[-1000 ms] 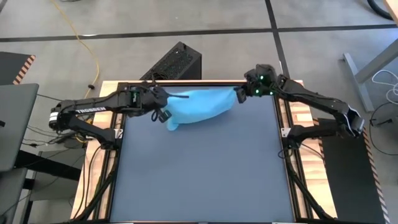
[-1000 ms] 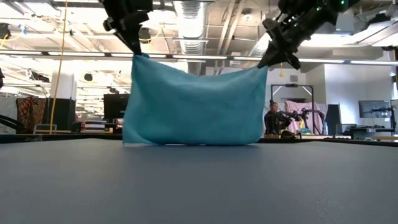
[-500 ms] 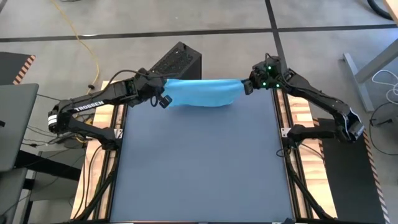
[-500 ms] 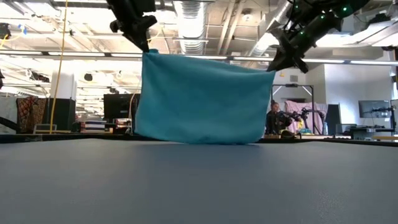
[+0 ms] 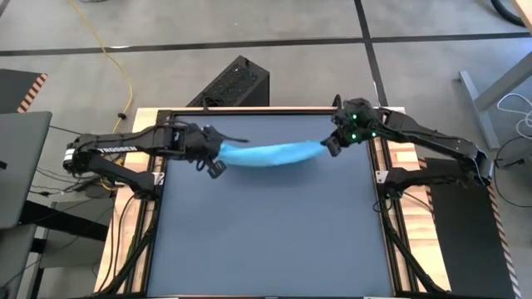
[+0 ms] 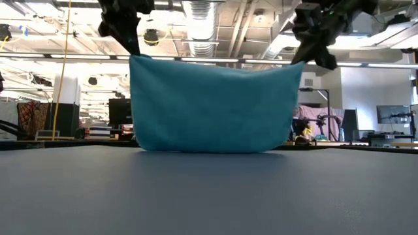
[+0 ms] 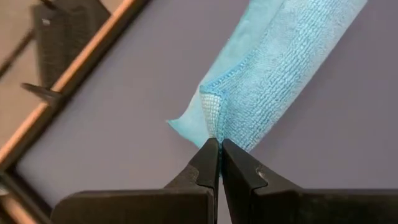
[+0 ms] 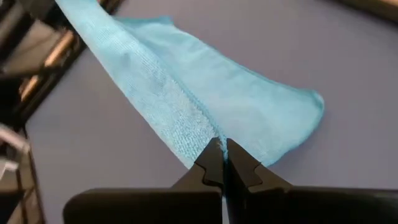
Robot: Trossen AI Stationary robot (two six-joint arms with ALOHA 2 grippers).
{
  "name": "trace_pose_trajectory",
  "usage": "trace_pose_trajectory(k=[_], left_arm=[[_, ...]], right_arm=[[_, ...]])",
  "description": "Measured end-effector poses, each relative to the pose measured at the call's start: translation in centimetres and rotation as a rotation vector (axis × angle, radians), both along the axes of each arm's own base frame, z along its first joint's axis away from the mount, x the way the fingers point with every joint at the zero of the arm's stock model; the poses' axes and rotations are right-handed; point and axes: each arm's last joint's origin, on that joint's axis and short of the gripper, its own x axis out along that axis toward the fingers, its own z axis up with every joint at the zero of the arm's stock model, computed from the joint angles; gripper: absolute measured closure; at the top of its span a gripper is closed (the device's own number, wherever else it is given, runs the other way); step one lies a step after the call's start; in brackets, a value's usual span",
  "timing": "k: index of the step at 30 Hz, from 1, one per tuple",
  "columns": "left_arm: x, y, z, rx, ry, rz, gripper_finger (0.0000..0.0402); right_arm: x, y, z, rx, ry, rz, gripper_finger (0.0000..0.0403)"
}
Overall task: Roll towel
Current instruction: Fold the blue microfiber towel
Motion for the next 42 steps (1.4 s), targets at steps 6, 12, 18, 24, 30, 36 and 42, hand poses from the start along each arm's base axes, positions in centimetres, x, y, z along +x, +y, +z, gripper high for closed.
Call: trace_pose_trajectory(k=[6,12,18,24,30,36,42], left_arm=[[0.4,-1.3,-0.7,-0.039,-0.019,0.006,0.0401],[0.4,-1.9,-5.4,-0.160,0.002,0.056,0.0401],[0.1,-3.2,-8.9,-0.218,0.005,0.089,0.0401],[-0.2,-3.7,-9.7,-0.214,0.023,0.098,0.0401],[-0.3,-3.6,-9.9,-0.203,0.026,0.106,0.0401],[-0.3,-3.4,-9.9,-0.156,0.004,0.157,0.0401],[-0.2,-3.4,-9.9,-0.142,-0.015,0.182,0.0401]], right_arm=[[0.4,1.3,-1.0,0.042,0.092,0.036,0.0387],[1.4,2.1,-3.7,0.068,0.095,0.037,0.0387],[1.9,2.9,-6.7,0.110,0.067,0.007,0.0387],[1.8,3.2,-8.5,0.121,0.070,0.002,0.0387],[1.5,3.3,-10.0,0.141,0.077,-0.018,0.0387],[1.3,3.4,-10.7,0.153,0.081,-0.027,0.0387],[1.1,3.5,-11.7,0.185,0.065,-0.059,0.0387]])
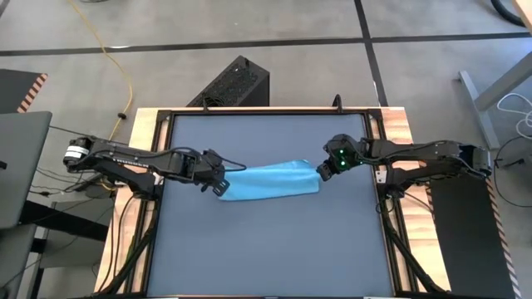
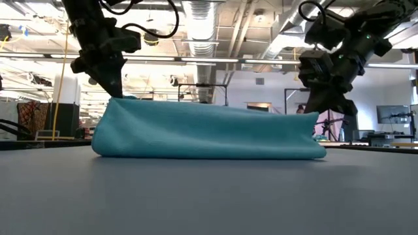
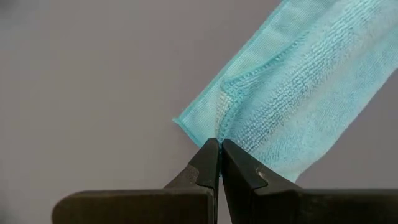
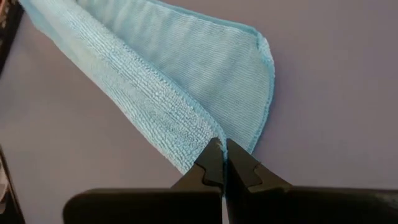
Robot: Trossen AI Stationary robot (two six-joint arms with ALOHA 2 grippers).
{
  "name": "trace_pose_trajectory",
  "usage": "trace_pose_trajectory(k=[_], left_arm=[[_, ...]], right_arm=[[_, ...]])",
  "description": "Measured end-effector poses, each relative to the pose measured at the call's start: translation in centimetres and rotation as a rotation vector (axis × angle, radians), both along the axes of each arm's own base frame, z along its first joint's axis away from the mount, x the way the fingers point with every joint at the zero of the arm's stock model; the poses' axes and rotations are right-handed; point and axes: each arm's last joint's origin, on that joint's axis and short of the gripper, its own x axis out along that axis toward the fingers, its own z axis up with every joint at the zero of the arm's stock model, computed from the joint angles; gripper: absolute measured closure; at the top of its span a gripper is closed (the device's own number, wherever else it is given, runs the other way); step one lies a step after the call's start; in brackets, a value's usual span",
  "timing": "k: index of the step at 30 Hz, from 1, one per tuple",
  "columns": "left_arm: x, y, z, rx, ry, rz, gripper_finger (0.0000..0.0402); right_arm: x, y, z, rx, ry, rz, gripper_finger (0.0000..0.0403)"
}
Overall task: Roll towel
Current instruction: Fold the blue microfiber towel
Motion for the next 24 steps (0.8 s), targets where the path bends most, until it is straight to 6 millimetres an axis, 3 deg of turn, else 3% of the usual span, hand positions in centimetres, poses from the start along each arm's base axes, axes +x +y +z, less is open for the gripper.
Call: trace_pose_trajectory(k=[7,13,24], left_arm=[[0.1,-1.0,-2.4,-0.148,-0.079,-0.030,0.0401],[-0.3,-1.5,-3.7,-0.162,-0.092,0.015,0.0401],[-0.5,-1.3,-3.7,-0.080,-0.096,0.064,0.0401]], right_arm=[[0.1,0.6,0.0,0.015,0.001,0.014,0.0387],[0.3,1.1,0.0,0.029,-0.001,0.028,0.0387],[1.2,-1.5,-0.7,-0.064,-0.023,-0.086,0.0387]])
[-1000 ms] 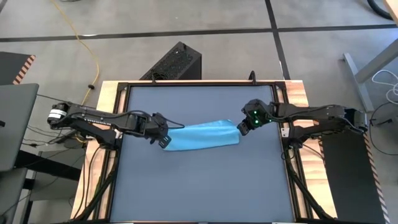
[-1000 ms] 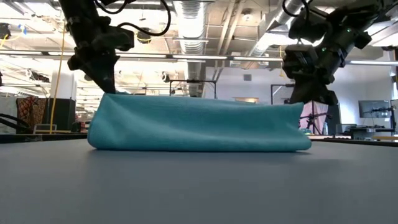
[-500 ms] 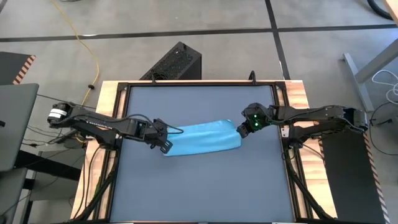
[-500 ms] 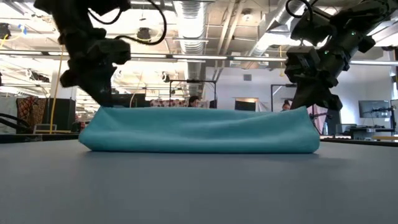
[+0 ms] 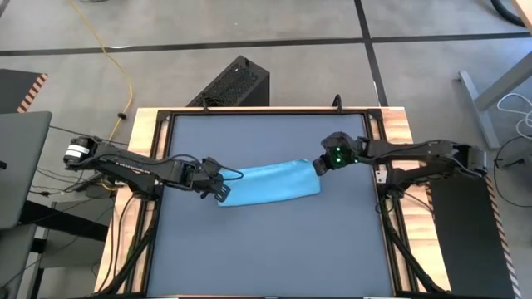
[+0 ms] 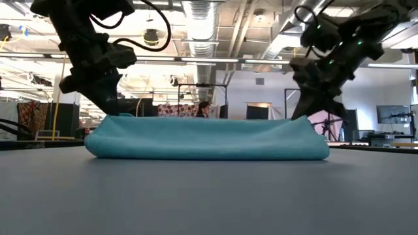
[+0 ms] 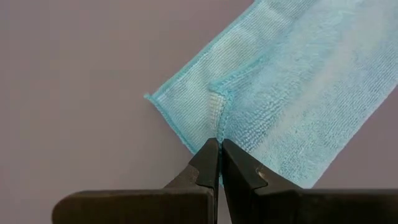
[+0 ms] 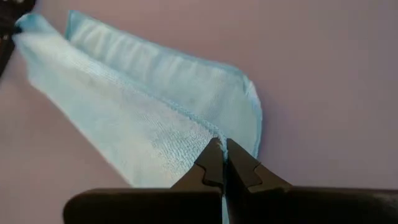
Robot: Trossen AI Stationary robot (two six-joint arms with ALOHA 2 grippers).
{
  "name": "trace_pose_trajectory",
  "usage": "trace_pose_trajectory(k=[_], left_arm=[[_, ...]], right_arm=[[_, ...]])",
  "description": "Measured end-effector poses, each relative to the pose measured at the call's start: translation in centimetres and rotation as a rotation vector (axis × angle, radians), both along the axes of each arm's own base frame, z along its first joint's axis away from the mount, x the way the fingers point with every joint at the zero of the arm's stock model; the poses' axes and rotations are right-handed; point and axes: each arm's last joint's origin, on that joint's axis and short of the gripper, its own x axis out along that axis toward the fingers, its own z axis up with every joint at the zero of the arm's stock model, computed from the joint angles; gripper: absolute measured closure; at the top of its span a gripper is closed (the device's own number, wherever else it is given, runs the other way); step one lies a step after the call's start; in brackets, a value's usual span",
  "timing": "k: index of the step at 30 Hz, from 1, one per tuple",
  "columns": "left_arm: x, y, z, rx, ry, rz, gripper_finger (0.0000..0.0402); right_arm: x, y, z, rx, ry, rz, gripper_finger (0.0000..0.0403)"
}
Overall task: Roll towel
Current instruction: Fold the blue microfiber towel
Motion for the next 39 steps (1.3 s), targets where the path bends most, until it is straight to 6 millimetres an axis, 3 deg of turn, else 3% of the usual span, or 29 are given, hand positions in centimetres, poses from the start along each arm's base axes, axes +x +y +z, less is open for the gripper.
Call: trace_pose_trajectory(k=[11,28,39], left_arm=[[-0.4,0.0,-0.2,-0.035,0.022,0.065,0.0401],[-0.5,0.2,-0.1,0.015,0.025,0.089,0.0401],[0.0,0.1,0.1,0.041,-0.001,0.001,0.0401]], right_arm=[[2.7,-0.7,-3.3,0.037,0.023,0.039,0.0387],[2.1,-2.5,-3.0,0.014,0.003,-0.020,0.0385],[2.3,-2.5,-2.8,0.044,-0.031,-0.025,0.0301]])
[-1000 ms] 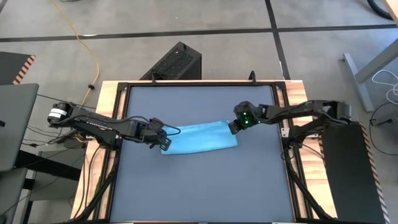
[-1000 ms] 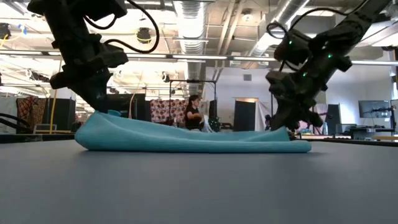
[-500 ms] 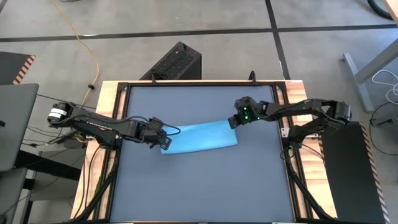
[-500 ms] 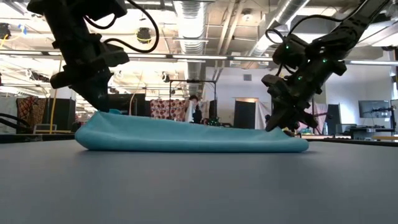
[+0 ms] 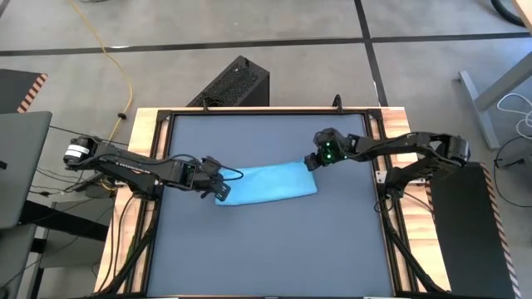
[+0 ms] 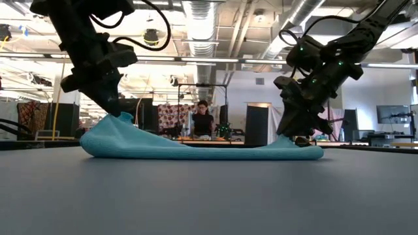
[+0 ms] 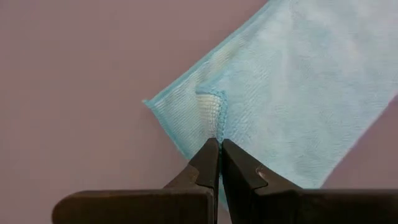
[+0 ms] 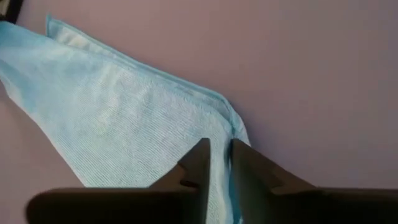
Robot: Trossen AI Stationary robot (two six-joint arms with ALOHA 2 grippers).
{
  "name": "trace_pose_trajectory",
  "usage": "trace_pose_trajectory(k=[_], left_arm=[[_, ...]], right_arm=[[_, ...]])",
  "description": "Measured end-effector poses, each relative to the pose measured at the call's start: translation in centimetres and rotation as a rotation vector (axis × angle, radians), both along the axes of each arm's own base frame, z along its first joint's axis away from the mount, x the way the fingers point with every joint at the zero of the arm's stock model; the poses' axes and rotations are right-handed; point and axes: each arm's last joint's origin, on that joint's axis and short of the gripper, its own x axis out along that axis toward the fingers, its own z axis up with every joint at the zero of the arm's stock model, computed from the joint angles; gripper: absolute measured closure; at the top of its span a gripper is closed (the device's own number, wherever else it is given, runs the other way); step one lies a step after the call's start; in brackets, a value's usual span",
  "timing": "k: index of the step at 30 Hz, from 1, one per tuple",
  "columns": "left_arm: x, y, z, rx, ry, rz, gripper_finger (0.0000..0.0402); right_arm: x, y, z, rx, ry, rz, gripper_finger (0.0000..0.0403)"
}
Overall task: Roll towel
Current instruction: Fold the blue microfiber towel, then roll the blue microfiber towel
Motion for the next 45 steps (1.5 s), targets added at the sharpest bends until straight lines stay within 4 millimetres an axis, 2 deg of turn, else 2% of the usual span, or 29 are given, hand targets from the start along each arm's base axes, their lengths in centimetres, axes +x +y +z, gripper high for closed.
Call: trace_pose_trajectory(k=[4,8,13,18,28,45], left_arm=[[0.1,0.0,0.0,0.007,0.002,-0.020,0.0381],[-0.3,0.0,-0.1,0.014,0.041,-0.026,0.0342],[-0.8,0.1,-0.3,0.020,0.100,-0.023,0.0293],[-0.8,0.1,-0.3,0.014,0.092,-0.009,0.0269],[0.8,-0.1,0.4,-0.037,-0.110,0.015,0.0266],[0.9,0.0,0.5,-0.010,-0.136,0.075,0.0266]], right_arm=[[0.1,-0.1,0.1,-0.013,-0.006,-0.012,0.0255],[0.0,-0.2,0.1,-0.020,-0.002,-0.027,0.0214],[-0.1,-0.5,0.1,-0.020,-0.001,-0.040,0.0186],[-0.2,-0.5,0.1,-0.027,0.001,-0.032,0.0182],[-0.2,-0.5,0.0,-0.108,0.024,0.052,0.0188],[-0.1,0.5,-0.3,-0.096,0.064,0.099,0.0188]])
